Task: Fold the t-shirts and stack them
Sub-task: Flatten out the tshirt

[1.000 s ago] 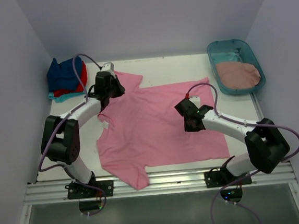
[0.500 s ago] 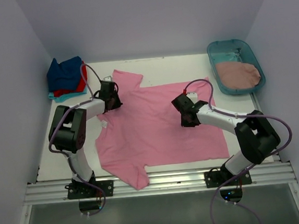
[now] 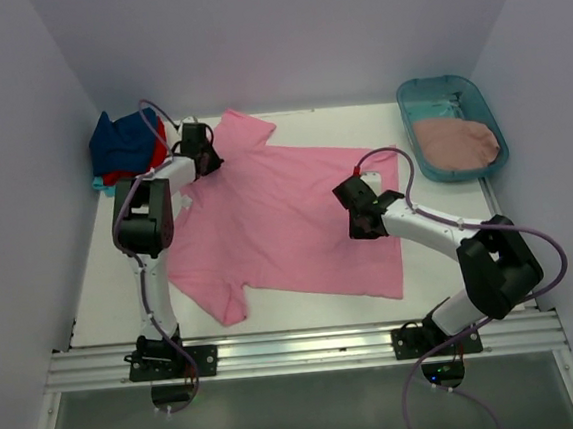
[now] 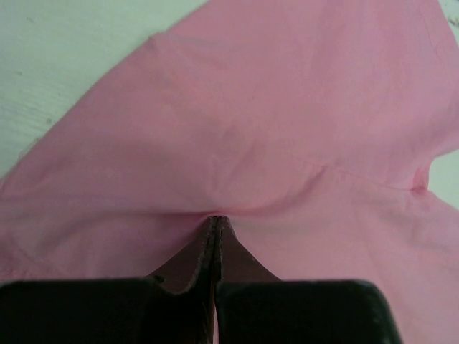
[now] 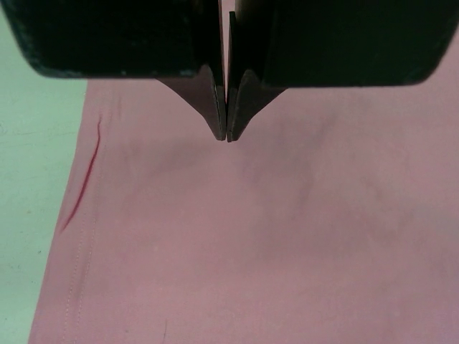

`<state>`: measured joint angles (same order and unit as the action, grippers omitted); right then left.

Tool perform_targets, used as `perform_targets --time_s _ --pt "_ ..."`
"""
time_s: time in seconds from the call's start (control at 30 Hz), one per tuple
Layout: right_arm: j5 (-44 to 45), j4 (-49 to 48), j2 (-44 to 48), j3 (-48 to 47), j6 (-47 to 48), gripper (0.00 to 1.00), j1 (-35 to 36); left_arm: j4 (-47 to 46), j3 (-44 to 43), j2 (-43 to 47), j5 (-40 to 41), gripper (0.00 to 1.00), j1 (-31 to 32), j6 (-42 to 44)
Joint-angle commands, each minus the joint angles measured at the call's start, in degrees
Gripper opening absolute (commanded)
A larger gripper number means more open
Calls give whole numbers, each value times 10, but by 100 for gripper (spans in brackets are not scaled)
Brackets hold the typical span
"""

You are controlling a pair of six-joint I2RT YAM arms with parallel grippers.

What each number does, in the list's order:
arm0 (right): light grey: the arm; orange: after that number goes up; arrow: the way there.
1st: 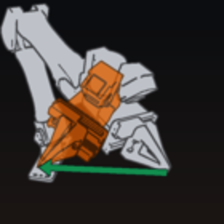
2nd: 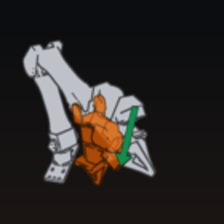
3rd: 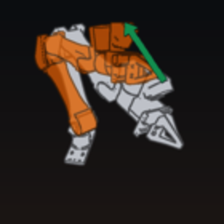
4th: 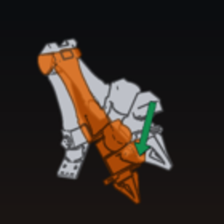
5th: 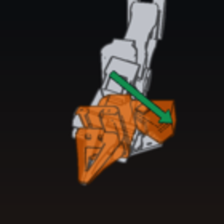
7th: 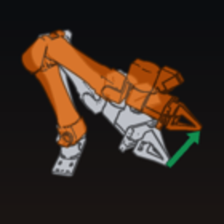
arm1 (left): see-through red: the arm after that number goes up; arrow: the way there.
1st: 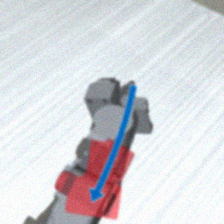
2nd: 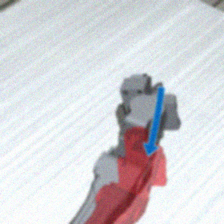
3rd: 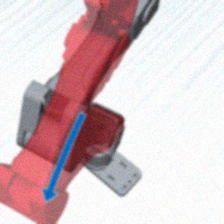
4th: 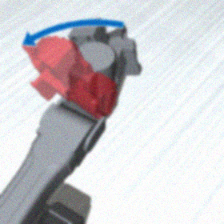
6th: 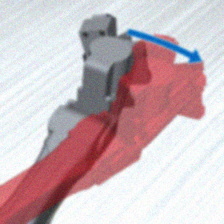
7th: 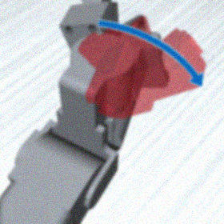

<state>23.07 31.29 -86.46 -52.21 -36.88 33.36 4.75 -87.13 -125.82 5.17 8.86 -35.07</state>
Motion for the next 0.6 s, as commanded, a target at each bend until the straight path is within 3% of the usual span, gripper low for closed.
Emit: perform_targets --time_s 0.0,0.1,0.27,0.57 --pt "18 -11 23 -20 11 0 -2 38 -58 -38 17 0 -14 -10" --pt "24 -7 30 -18 12 0 -3 64 -83 -44 41 0 -24 -26" --pt "22 -18 22 -11 8 0 -19 32 -6 -2 56 0 -40 -40" --pt "-31 -51 -118 -73 18 0 -110 27 26 13 37 0 -48 -41"
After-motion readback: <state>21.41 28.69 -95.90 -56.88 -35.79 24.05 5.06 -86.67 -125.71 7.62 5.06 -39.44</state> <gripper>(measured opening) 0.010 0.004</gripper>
